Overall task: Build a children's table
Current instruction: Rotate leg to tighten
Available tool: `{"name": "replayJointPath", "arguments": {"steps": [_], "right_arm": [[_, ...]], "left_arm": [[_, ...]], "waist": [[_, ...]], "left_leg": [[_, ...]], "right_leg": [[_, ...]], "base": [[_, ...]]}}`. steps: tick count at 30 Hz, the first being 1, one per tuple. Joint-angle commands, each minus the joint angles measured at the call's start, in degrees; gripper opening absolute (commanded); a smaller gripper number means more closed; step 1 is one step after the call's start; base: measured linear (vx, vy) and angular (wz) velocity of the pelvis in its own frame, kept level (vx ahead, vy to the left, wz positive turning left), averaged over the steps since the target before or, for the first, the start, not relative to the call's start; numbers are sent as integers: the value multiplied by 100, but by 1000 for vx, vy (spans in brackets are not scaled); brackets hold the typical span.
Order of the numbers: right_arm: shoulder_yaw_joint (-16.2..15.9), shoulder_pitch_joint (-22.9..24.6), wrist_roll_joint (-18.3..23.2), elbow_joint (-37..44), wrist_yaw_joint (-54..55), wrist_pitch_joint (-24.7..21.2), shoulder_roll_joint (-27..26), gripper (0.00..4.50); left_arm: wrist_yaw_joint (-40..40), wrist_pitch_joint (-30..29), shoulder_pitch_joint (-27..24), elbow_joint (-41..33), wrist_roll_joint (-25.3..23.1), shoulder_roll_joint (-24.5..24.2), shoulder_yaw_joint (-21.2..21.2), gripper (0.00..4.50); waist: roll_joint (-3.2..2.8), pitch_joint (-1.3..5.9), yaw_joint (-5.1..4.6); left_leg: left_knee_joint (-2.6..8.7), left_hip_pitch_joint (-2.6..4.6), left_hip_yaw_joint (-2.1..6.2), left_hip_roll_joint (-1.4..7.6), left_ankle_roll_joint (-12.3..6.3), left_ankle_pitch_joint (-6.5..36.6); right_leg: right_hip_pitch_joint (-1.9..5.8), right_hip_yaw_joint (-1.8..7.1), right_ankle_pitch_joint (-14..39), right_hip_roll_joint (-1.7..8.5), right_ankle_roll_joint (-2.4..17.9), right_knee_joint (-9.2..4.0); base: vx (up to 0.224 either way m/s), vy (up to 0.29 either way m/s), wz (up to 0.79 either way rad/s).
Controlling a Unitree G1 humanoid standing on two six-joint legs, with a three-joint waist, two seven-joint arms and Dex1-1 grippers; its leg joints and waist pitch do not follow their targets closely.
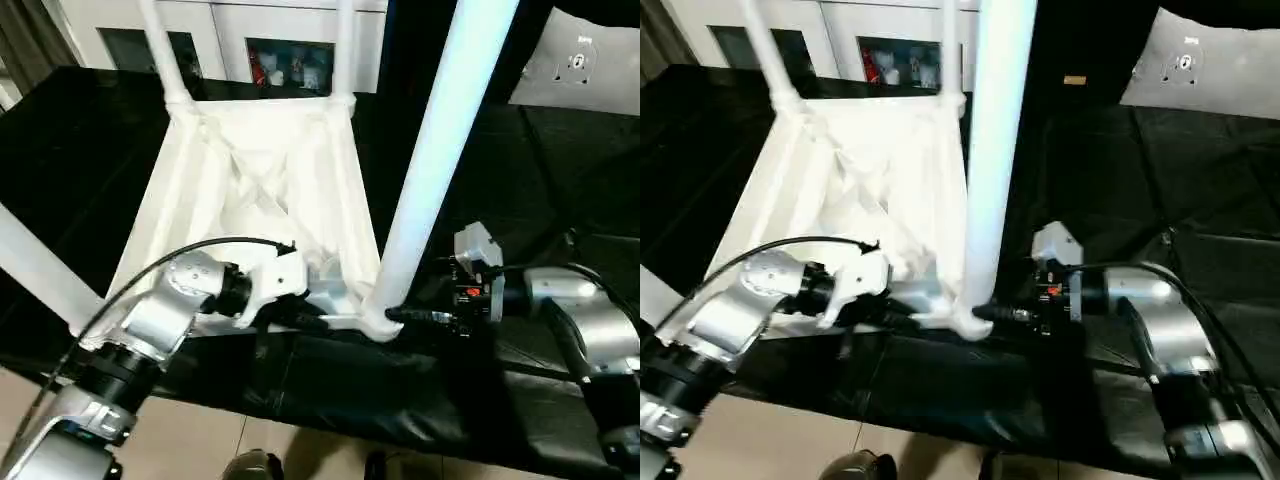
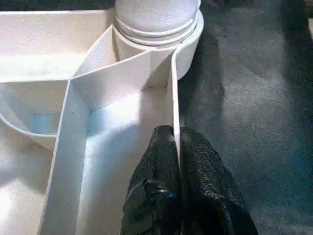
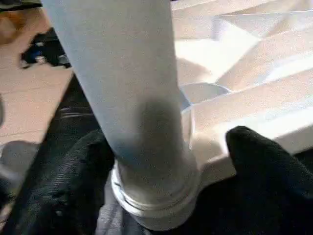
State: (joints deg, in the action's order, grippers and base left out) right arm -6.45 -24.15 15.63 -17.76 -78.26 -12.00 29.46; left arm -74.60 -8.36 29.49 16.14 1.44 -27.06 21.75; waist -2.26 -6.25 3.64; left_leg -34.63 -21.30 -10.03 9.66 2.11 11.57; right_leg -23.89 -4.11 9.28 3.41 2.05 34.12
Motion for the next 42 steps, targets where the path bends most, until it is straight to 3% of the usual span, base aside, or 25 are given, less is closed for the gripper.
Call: {"name": "replayJointPath", "arguments": {"steps": [1, 2, 11, 17, 21, 22, 24, 27, 29, 31, 33, 34, 36, 39, 42], "right_arm": [[10, -106, 171, -15, -153, -107, 40, 355], [-56, -121, 231, 7, -319, -234, 47, 331], [-233, -192, 244, -139, -611, -380, 48, 288], [-295, -218, 287, -119, -690, -517, 28, 217], [-322, -173, 367, -39, -734, -664, 11, 208], [-312, -119, 426, 60, -725, -739, 0, 207], [-277, -36, 489, 194, -643, -822, -34, 206], [-151, 135, 430, 412, -25, -955, -199, 206], [-57, 217, 299, 508, 565, -1072, -374, 206], [72, 403, 208, 772, 1376, -1310, -723, 206], [113, 590, 161, 1091, 1924, -1550, -1011, 205], [97, 718, 81, 1344, 2323, -1747, -1230, 205], [71, 810, -19, 1510, 2701, -1905, -1450, 204], [84, 854, -210, 1602, 3413, -2046, -1882, 202], [197, 751, -467, 1428, 4614, -2041, -2617, 201]], "left_arm": [[-417, 147, -5, -308, 72, -11, 250, 0], [-451, 147, -7, -335, 78, -31, 262, 0], [-512, 151, 3, -375, 110, -71, 301, 0], [-535, 128, 10, -372, 96, -84, 328, 0], [-523, 96, 20, -358, 95, -73, 330, 0], [-496, 37, 23, -363, 106, -59, 319, 0], [-447, -39, 29, -372, 109, -38, 306, 0], [-101, -289, 84, -344, 26, 88, 235, 0], [318, -444, 148, -273, -79, 254, 144, 0], [853, -837, 213, -231, -71, 562, -25, 0], [1250, -1138, 270, -181, -52, 816, -137, 0], [1490, -1284, 335, -103, -65, 988, -183, 0], [1796, -1395, 426, 16, -114, 1182, -244, 0], [2189, -1489, 584, 229, -176, 1474, -309, 0], [2767, -1655, 782, 460, -304, 1924, -412, 0]], "waist": [[119, 486, -21], [121, 477, -15], [131, 451, -10], [125, 433, -23], [124, 433, -22], [91, 418, -18], [108, 423, -22], [86, 419, -24], [105, 396, -54], [71, 349, -78], [102, 349, -108], [82, 348, -148], [105, 344, -219], [98, 301, -271], [53, 272, -314]], "left_leg": [[337, 41, 85, 354, -898, 213], [339, 39, 88, 356, -911, 206], [356, 41, 89, 356, -799, 346], [368, 44, 93, 355, -764, 382], [369, 44, 94, 354, -744, 396], [372, 42, 98, 354, -738, 410], [375, 45, 98, 357, -732, 409], [384, 45, 102, 363, -695, 411], [403, 48, 109, 339, -580, 622], [419, 82, 111, 338, -431, 823], [440, 79, 123, 318, -313, 893], [453, 52, 149, 302, -270, 895], [458, 36, 150, 282, -268, 951], [449, 61, 124, 244, -312, 1043], [470, 89, 149, 246, -249, 1241]], "right_leg": [[361, 309, 1152, 494, 1397, -336], [358, 305, 1158, 490, 1395, -337], [349, 308, 1413, 495, 1332, -370], [344, 307, 1429, 490, 1329, -379], [348, 309, 1474, 491, 1314, -386], [341, 309, 1482, 492, 1315, -386], [343, 310, 1430, 486, 1327, -381], [341, 315, 1394, 488, 1331, -385], [349, 306, 1781, 500, 1246, -436], [312, 315, 2206, 500, 1133, -495], [329, 308, 2449, 488, 977, -534], [346, 299, 2511, 498, 932, -520], [343, 289, 2594, 481, 843, -545], [273, 297, 3003, 476, 686, -635], [237, 278, 3275, 475, 552, -679]], "base": [[0, 0, 0], [0, 0, 0], [0, 0, 0], [0, 0, 0], [0, 0, 0], [0, 0, 0], [0, 0, 0], [0, 0, 0], [0, 0, 0], [0, 0, 0], [0, 0, 0], [0, 0, 0], [0, 0, 0], [0, 0, 0], [0, 0, 0]]}}
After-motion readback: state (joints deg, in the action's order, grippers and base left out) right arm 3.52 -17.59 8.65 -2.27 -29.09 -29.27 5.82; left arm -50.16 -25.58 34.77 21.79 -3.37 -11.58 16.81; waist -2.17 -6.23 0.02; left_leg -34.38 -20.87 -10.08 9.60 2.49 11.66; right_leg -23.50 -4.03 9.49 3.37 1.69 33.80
